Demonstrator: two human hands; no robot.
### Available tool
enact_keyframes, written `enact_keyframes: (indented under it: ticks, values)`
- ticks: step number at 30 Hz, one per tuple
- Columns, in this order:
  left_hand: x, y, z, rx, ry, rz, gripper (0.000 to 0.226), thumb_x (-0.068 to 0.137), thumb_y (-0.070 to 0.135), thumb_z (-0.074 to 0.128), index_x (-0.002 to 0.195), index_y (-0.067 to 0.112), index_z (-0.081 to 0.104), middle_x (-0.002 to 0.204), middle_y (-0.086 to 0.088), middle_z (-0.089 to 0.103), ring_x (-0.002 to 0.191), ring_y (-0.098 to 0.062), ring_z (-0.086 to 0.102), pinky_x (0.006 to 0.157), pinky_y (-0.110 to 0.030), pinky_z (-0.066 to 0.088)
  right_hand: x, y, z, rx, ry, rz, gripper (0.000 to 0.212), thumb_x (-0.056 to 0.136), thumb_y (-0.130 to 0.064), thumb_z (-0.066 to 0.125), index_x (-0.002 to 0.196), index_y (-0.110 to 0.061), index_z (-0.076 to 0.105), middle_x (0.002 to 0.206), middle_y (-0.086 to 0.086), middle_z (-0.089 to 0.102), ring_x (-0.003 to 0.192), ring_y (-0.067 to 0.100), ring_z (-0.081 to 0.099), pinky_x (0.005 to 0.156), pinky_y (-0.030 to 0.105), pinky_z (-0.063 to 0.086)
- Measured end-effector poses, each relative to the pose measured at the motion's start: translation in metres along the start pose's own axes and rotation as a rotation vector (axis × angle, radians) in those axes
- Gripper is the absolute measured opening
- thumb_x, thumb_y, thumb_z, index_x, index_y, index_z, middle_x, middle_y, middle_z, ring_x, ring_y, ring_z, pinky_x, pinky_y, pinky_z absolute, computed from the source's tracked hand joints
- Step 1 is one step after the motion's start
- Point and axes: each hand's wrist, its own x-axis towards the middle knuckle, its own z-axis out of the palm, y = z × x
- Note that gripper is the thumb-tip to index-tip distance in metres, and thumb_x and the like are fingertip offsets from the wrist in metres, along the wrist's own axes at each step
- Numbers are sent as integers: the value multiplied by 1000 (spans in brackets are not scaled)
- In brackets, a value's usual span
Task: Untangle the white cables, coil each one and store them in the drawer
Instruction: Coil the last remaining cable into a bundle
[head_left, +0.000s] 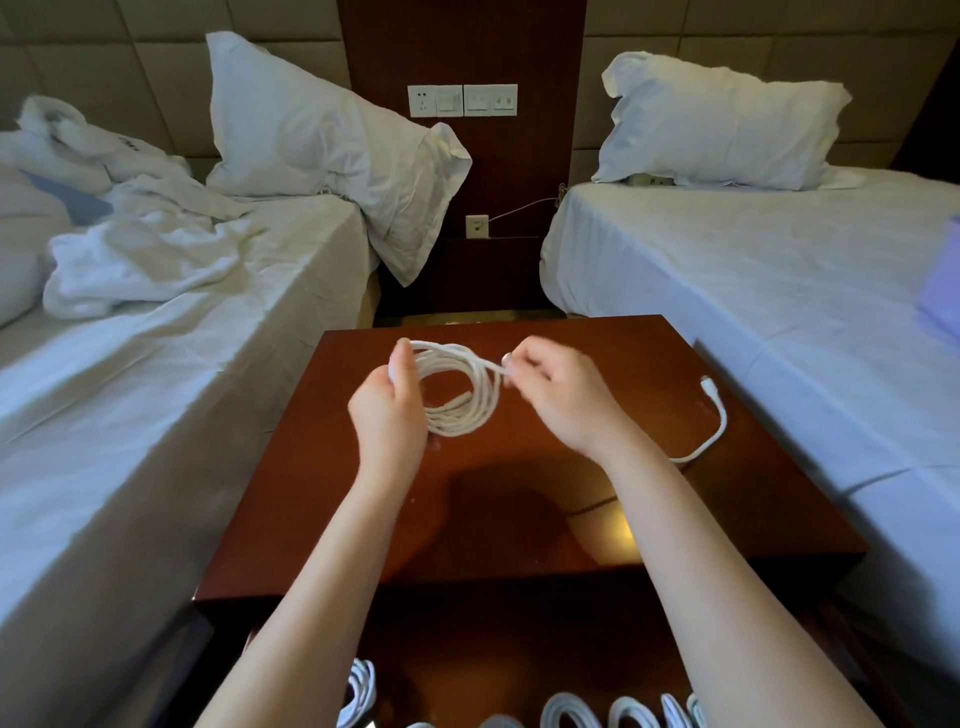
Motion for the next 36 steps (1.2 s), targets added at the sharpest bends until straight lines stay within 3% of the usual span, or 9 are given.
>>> enact_keyframes:
  ticks: [7, 9, 14, 18, 22, 26, 29, 33, 36]
  values:
    - [29, -14, -33, 0, 280, -22, 57, 101, 47, 29, 61, 11, 49, 57, 0, 46, 56, -18, 52, 60, -38, 47, -4, 1, 23, 67, -493, 100, 37, 100, -27, 44, 69, -20, 62, 47, -11, 39, 46, 4, 34, 60, 29, 33]
    - [28, -8, -33, -42, 302, -48, 54, 104, 39, 29, 59, 11, 41, 57, 2, 40, 45, -4, 46, 49, -17, 38, -5, 1, 34, 82, -525, 111, 37, 101, -26, 44, 69, -19, 61, 46, -12, 39, 45, 4, 33, 61, 30, 34]
    - [20, 8, -32, -175, 281, -39, 50, 104, 36, 31, 63, 11, 44, 55, 1, 39, 32, -3, 44, 34, -13, 32, -4, 22, 42, 17, -398, 150, 43, 101, -37, 42, 64, -18, 54, 55, -6, 45, 57, 11, 44, 67, 34, 37]
    - [17, 18, -31, -359, 130, -32, 44, 103, 42, 34, 78, 16, 60, 42, 7, 48, 33, -9, 50, 32, -23, 41, -1, 32, 37, -34, -294, 168, 50, 100, -50, 37, 62, -19, 45, 61, -1, 45, 63, 16, 43, 68, 35, 35]
    - [11, 28, -24, -412, -114, 49, 51, 102, 43, 34, 96, 2, 63, 55, -7, 49, 36, -18, 51, 32, -23, 41, -3, 37, 29, 112, -229, 178, 47, 101, -46, 41, 66, -15, 43, 58, -5, 36, 55, 7, 34, 60, 27, 29]
    - [-5, 35, -15, -241, -445, 150, 45, 100, 42, 36, 88, 12, 67, 52, -4, 54, 39, -20, 53, 35, -27, 42, 3, 46, 22, 348, -79, 275, 45, 99, -35, 51, 77, 5, 53, 63, 0, 47, 59, 10, 43, 65, 23, 34]
    - [-17, 37, -11, -93, -645, 197, 37, 99, 39, 39, 88, 15, 65, 58, -6, 57, 41, -16, 55, 36, -24, 43, 10, 44, 15, 485, -34, 365, 38, 97, -14, 54, 60, -10, 56, 58, -3, 51, 48, 3, 45, 64, 18, 39]
    - [-24, 33, -3, 125, -785, 278, 38, 98, 40, 41, 94, 12, 66, 75, -15, 67, 50, -26, 62, 40, -30, 48, -1, 35, 1, 495, -62, 237, 34, 96, -31, 58, 67, -13, 56, 64, 7, 49, 60, 18, 45, 61, 27, 43]
    - [-24, 30, 1, 213, -808, 276, 43, 98, 42, 40, 96, 7, 65, 73, -3, 67, 47, -15, 59, 42, -30, 48, -1, 21, -6, 429, -35, 192, 40, 97, -31, 56, 61, -15, 49, 56, -2, 41, 55, 10, 40, 63, 29, 38]
